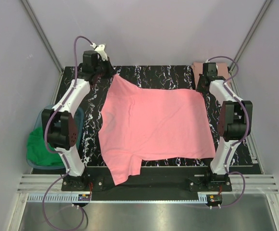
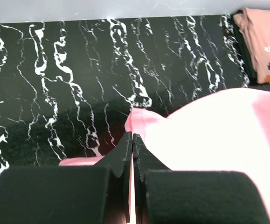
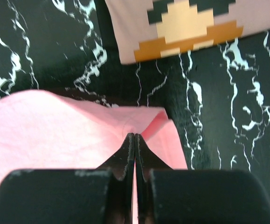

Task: Fold and stack the t-shirts
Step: Flatten the tshirt out, then fold the tshirt

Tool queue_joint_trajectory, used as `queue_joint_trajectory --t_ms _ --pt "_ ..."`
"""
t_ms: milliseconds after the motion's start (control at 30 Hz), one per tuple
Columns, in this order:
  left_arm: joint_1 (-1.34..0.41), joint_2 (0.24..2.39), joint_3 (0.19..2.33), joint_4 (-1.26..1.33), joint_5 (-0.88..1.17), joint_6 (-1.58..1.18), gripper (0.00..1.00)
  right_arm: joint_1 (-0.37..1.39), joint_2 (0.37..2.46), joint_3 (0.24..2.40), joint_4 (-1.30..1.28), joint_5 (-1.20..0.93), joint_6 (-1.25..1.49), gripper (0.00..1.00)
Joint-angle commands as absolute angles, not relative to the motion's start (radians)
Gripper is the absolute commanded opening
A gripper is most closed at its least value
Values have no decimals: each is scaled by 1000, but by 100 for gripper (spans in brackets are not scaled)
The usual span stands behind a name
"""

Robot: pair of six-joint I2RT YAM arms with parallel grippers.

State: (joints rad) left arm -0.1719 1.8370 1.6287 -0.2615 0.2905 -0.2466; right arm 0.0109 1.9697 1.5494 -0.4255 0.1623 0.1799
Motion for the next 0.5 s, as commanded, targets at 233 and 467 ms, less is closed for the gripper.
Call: queue_joint_trajectory --t_ms 233,467 --pt "-215 1724 1559 -367 235 -201 0 -92 1888 1537 -508 130 236 1" --pt "-221 1654 1523 -414 180 -189 0 -101 1859 1506 -499 88 248 0"
